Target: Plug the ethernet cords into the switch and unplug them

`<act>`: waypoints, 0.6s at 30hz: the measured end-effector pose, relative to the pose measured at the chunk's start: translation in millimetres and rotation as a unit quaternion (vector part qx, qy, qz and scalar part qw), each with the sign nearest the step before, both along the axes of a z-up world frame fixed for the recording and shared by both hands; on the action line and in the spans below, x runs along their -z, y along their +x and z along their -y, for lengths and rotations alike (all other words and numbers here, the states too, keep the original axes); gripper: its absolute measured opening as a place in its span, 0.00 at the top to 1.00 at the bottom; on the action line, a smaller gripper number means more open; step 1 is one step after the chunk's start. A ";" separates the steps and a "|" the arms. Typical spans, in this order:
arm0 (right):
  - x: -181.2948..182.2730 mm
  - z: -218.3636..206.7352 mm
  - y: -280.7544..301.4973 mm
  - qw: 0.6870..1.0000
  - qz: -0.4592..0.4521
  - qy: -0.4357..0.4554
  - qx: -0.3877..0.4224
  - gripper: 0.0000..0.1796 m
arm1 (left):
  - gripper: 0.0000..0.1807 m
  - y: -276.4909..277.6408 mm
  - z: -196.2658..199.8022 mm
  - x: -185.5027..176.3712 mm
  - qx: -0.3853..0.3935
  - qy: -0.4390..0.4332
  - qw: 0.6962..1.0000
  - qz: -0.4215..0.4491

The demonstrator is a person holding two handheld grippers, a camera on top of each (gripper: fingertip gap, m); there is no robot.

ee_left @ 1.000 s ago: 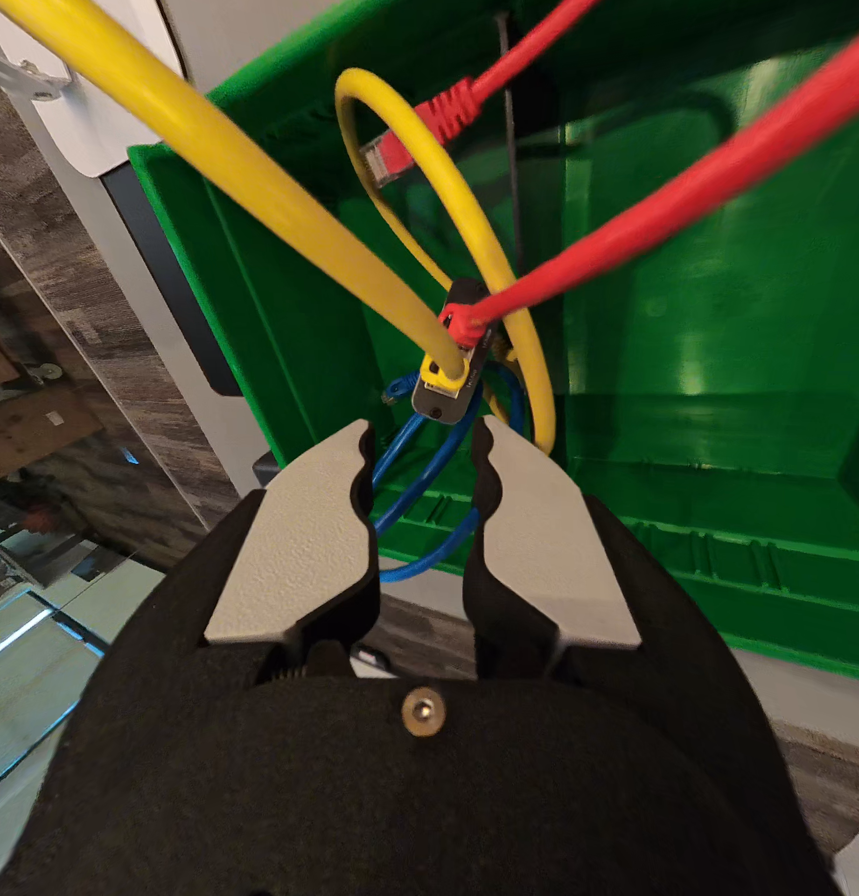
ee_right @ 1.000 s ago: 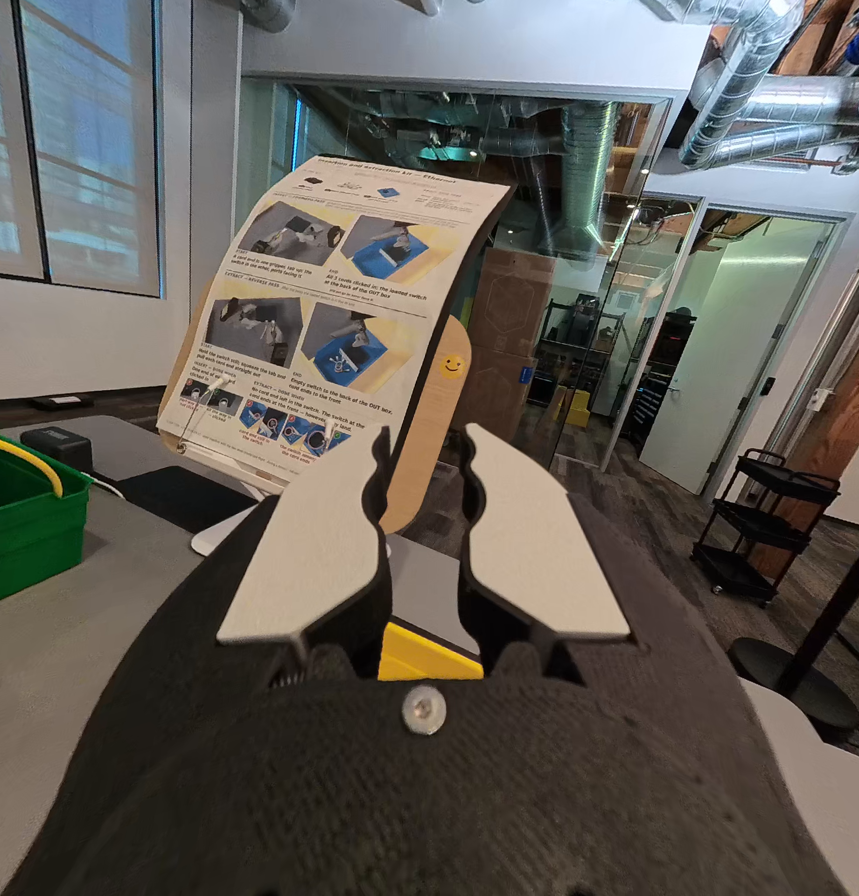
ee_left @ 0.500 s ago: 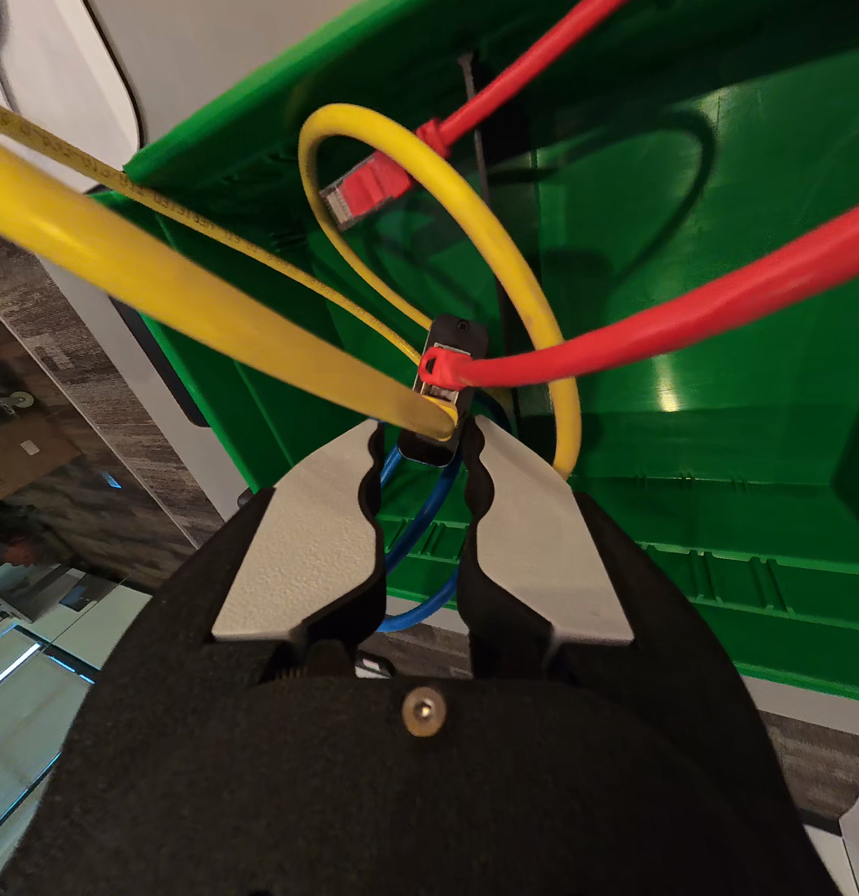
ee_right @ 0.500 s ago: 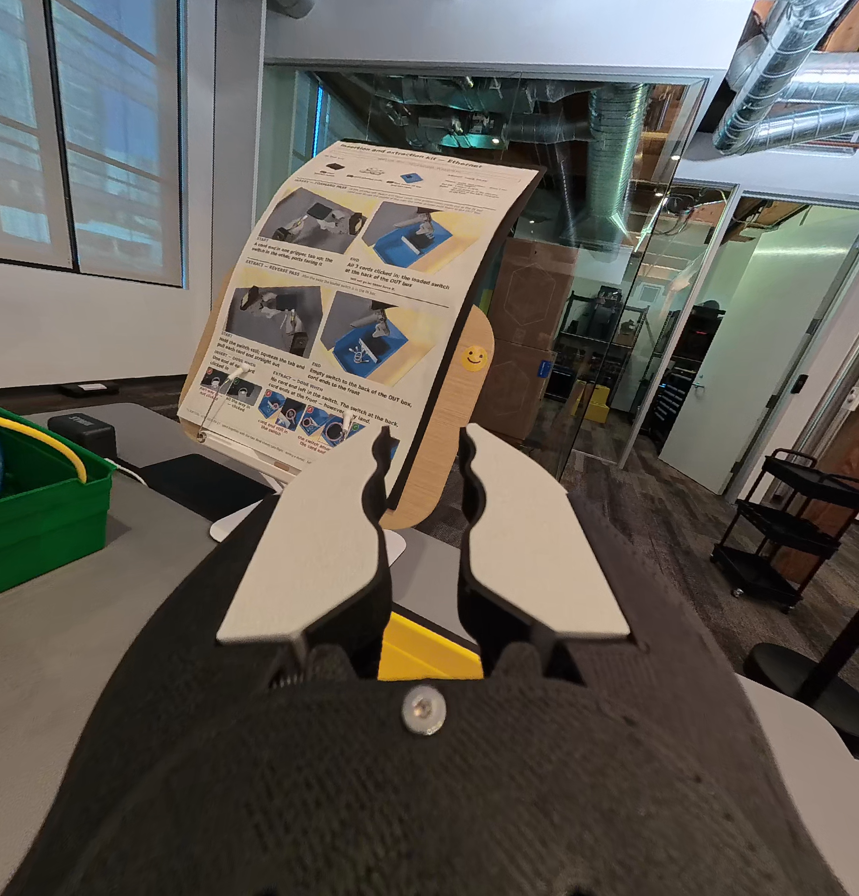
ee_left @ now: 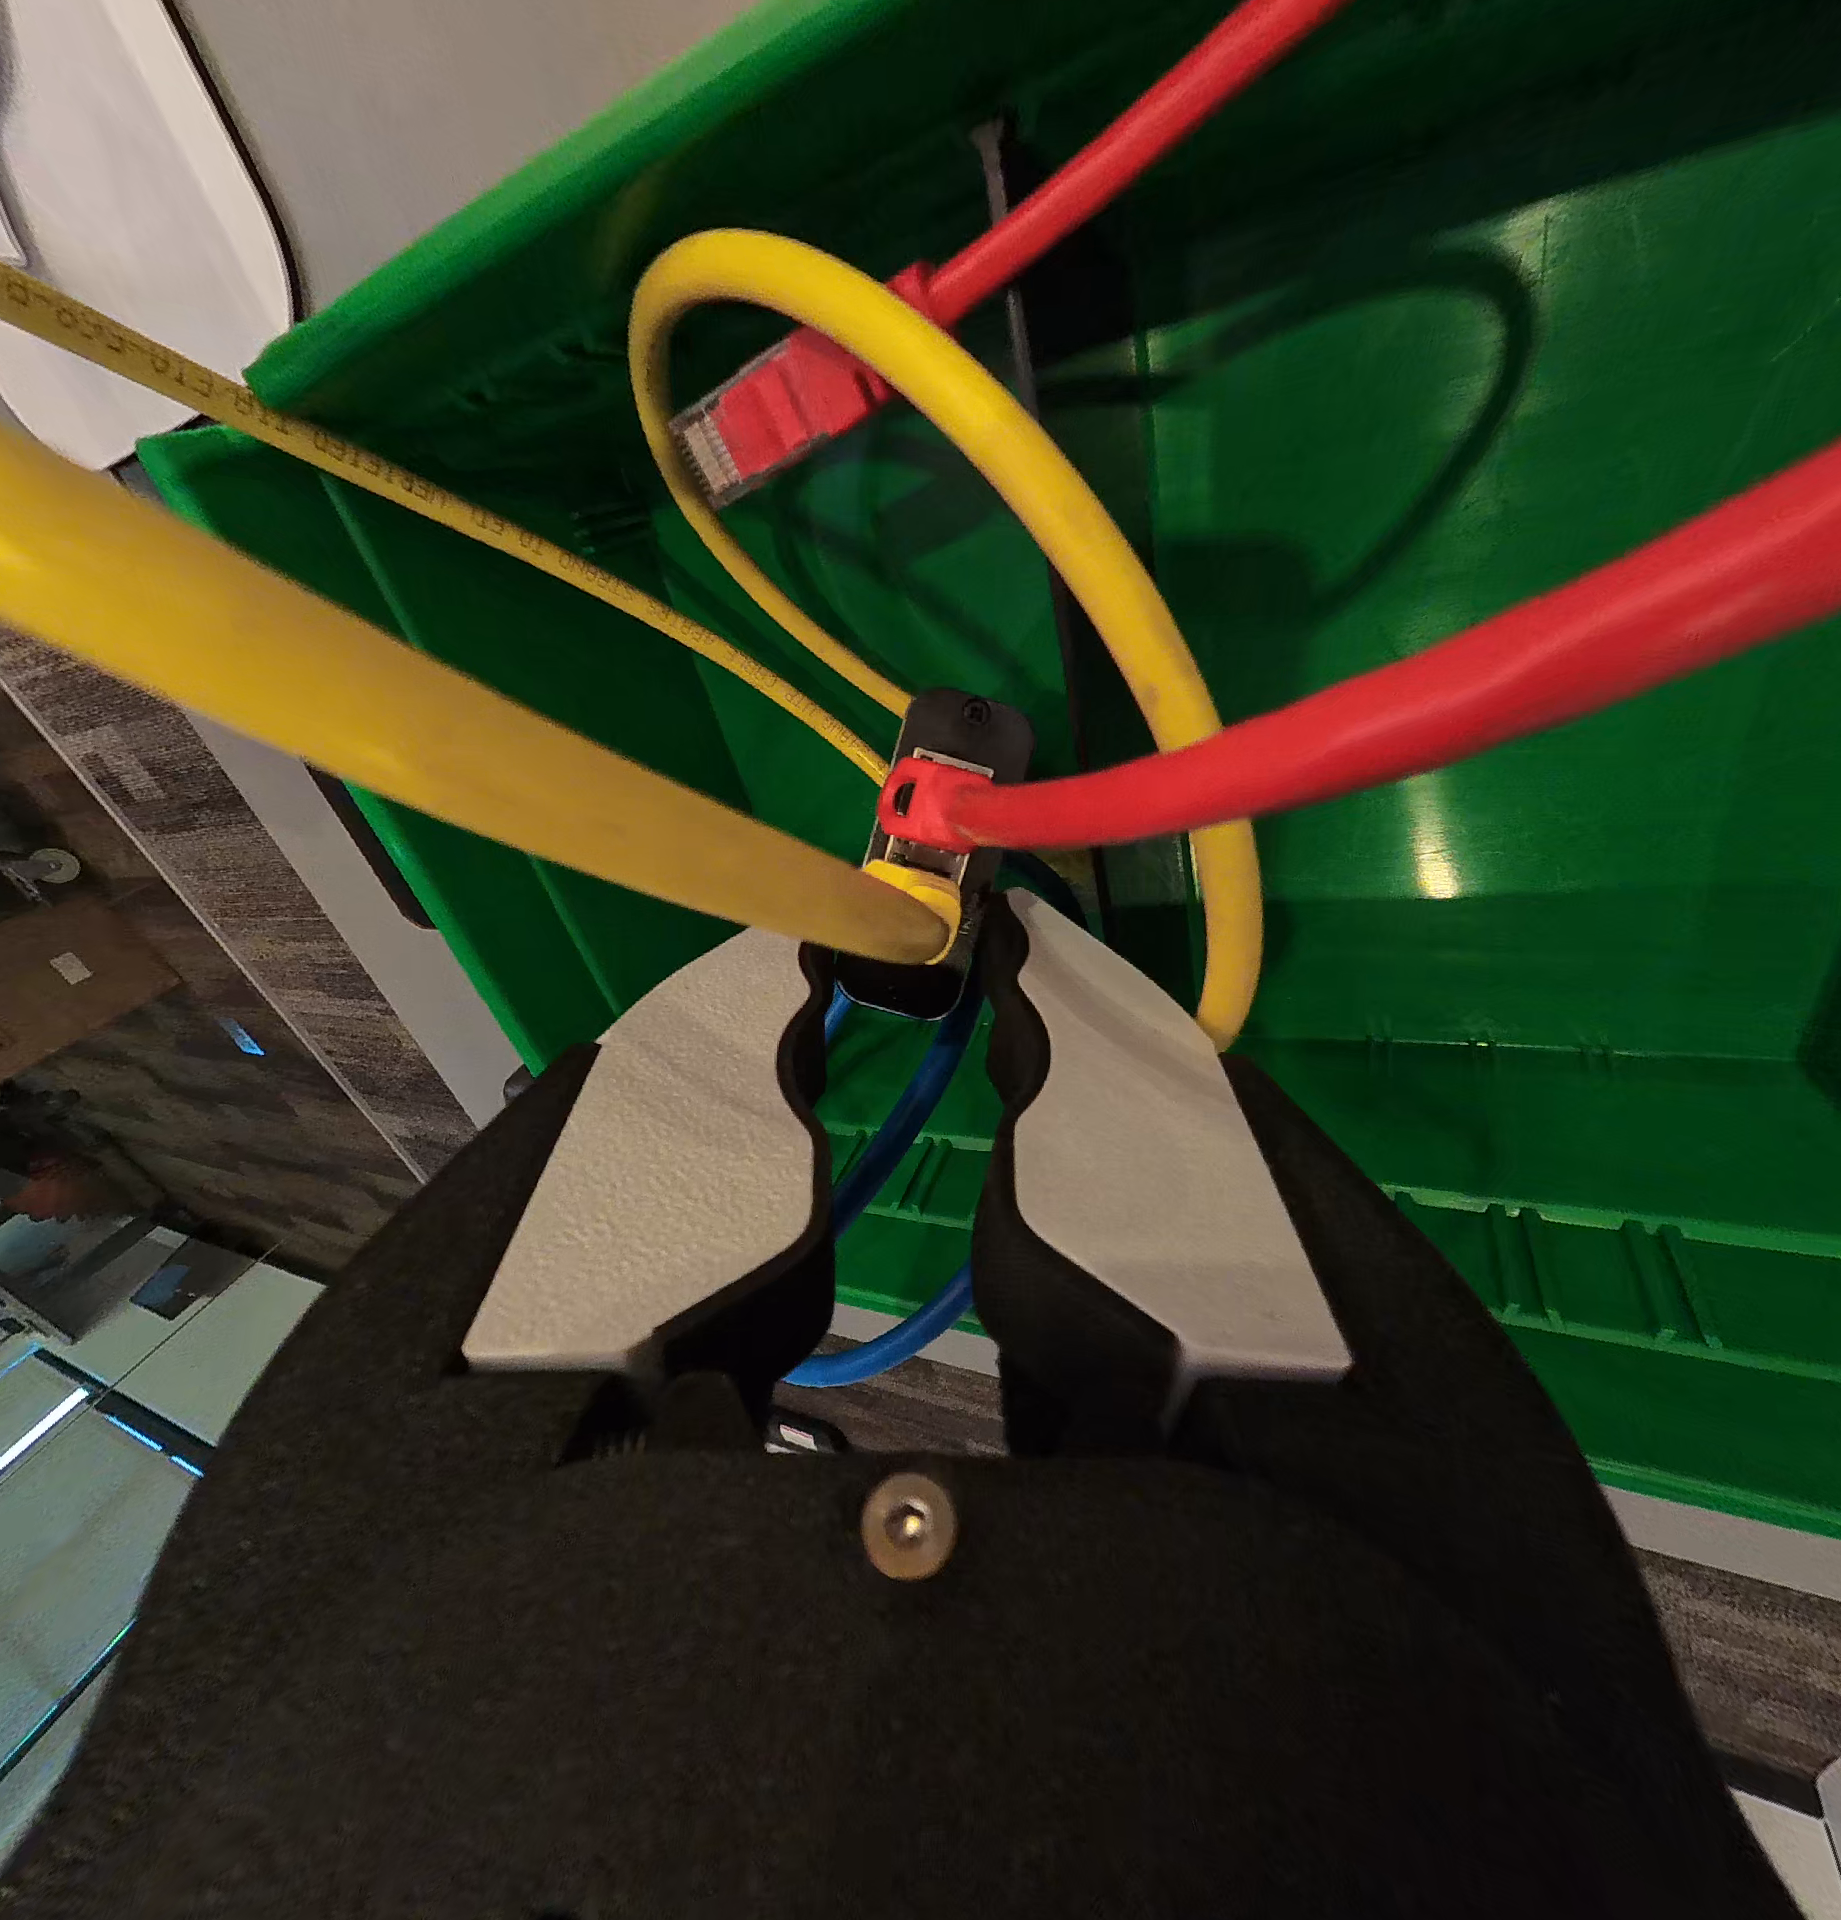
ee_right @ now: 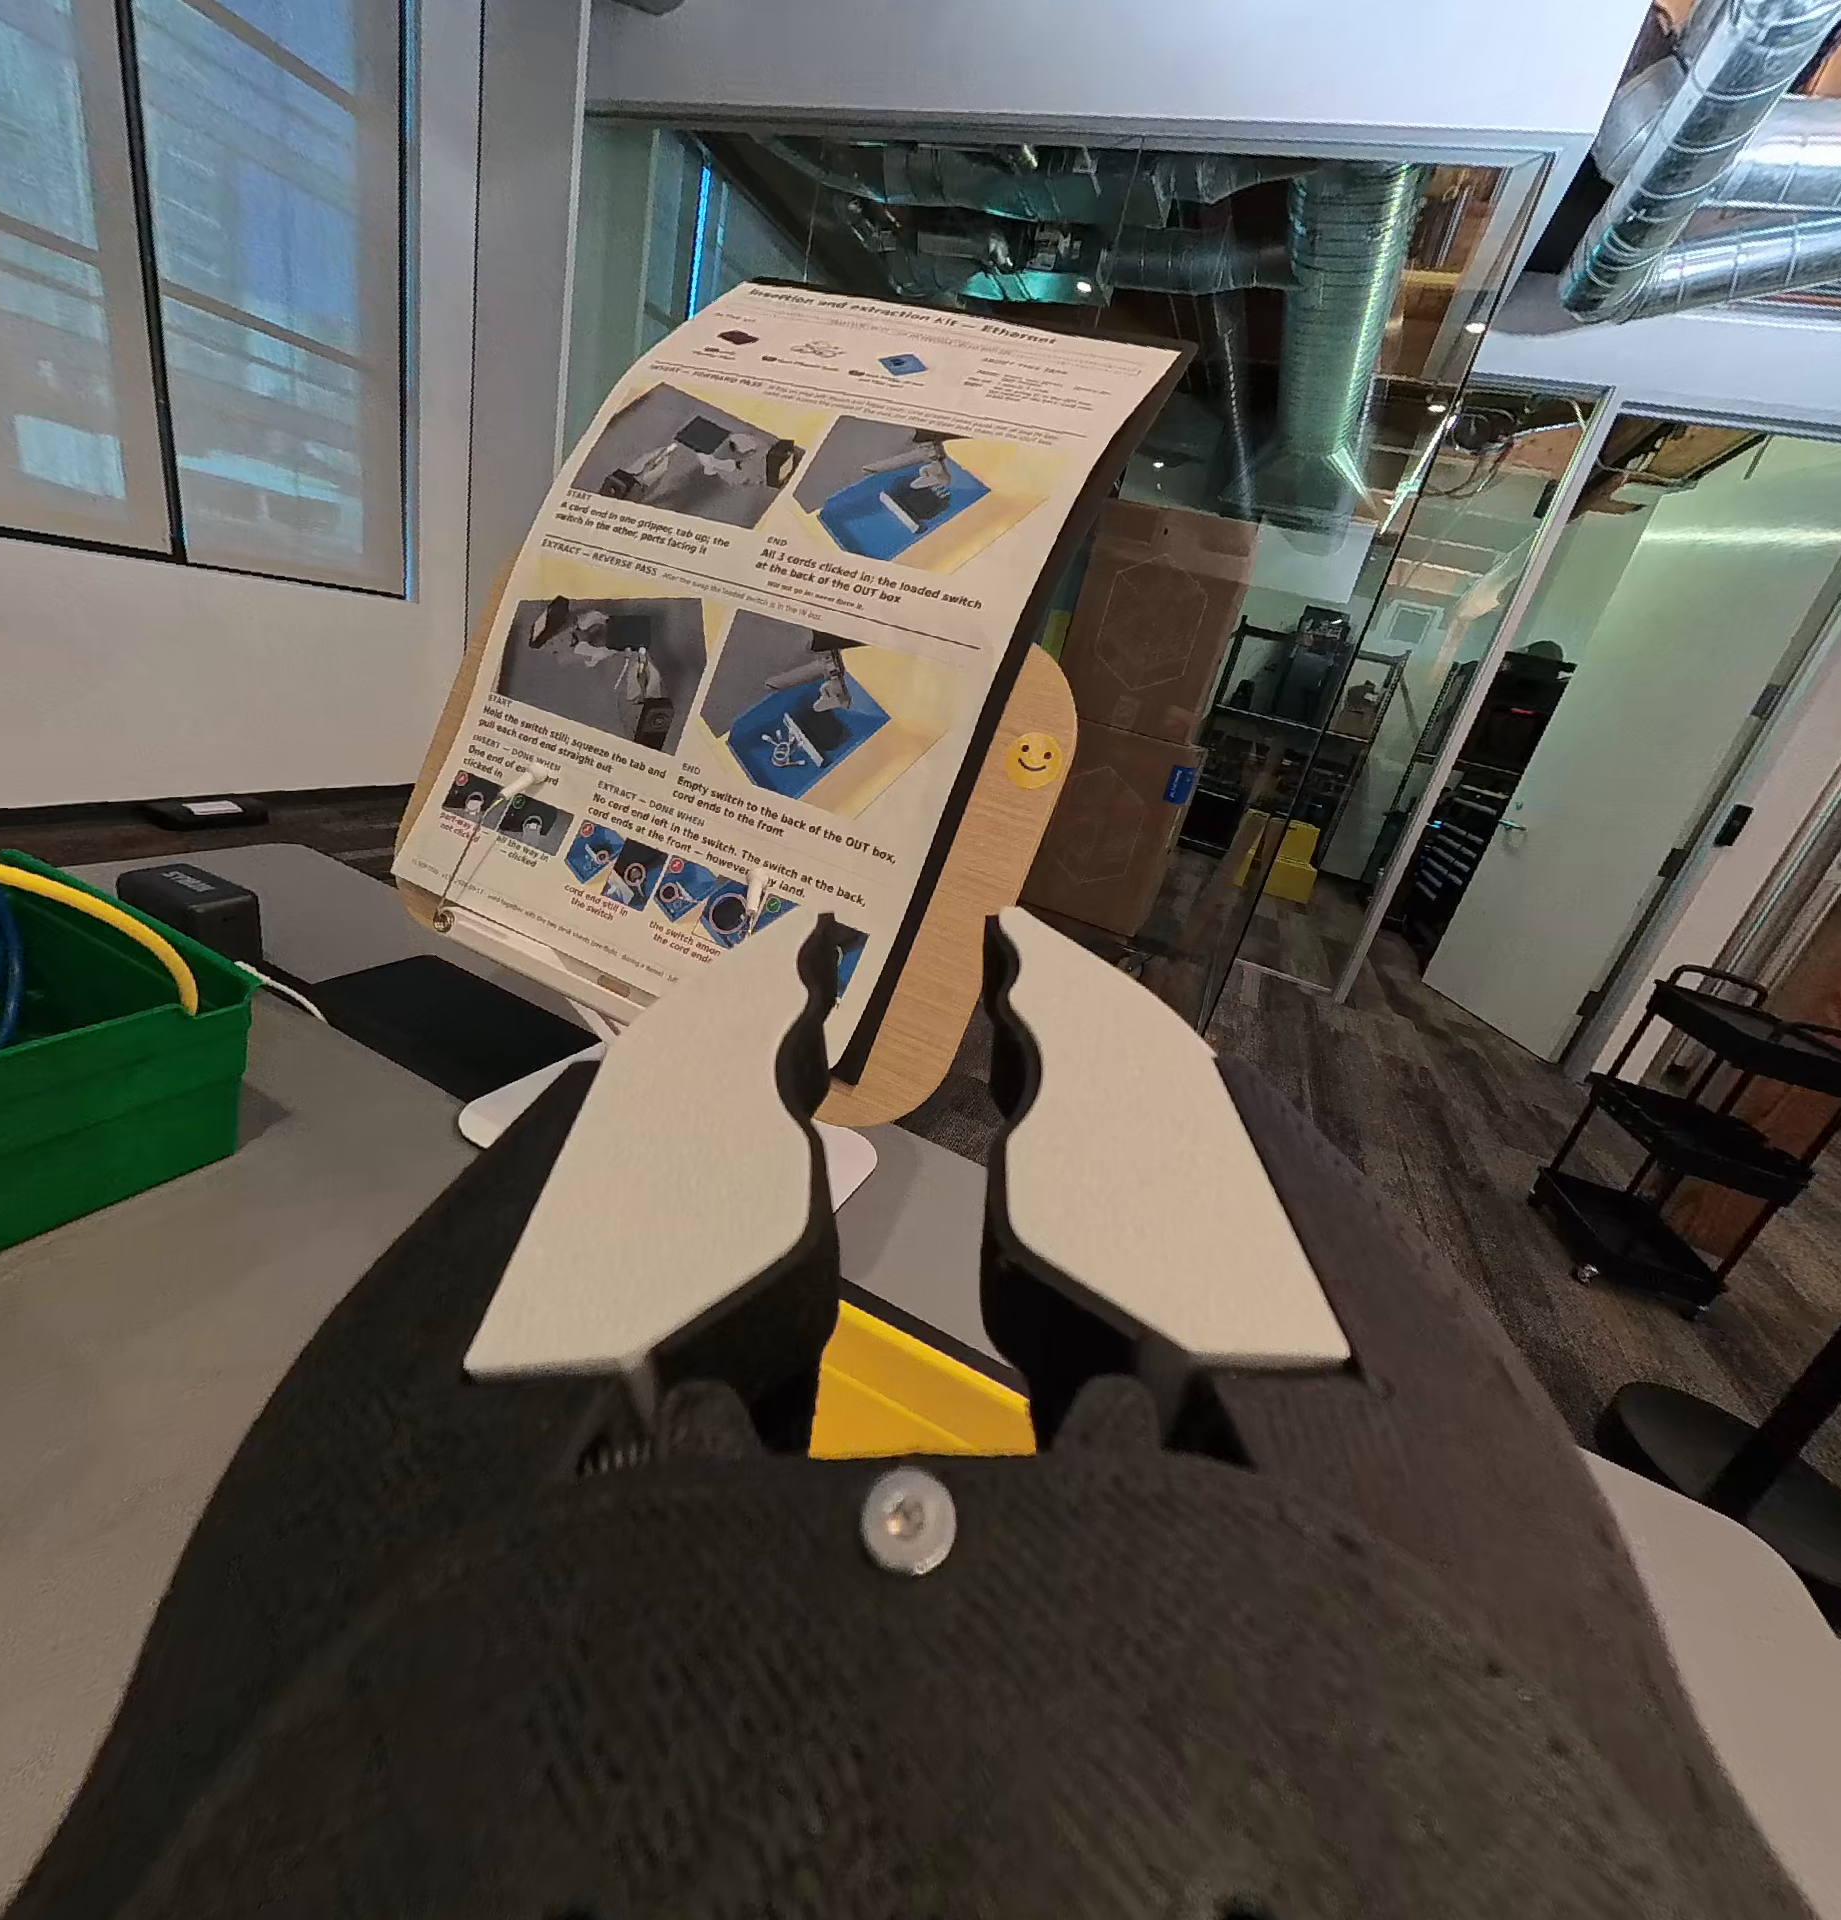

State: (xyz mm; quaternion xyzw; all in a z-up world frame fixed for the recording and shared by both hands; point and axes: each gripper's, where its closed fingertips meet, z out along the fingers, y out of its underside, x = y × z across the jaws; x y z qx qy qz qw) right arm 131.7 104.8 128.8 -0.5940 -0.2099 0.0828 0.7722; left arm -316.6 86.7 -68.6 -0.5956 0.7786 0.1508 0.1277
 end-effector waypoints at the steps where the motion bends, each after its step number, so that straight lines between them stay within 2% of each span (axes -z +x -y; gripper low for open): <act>1: 0.1 -0.1 -0.2 1.000 0.001 0.000 0.000 0.85 | 0.85 0.0 -0.1 0.0 0.000 0.000 1.000 0.000; 18: 1.9 -0.9 -0.5 1.000 0.003 -0.004 -0.002 0.85 | 0.85 -0.9 -0.5 0.6 -0.009 -0.001 1.000 0.004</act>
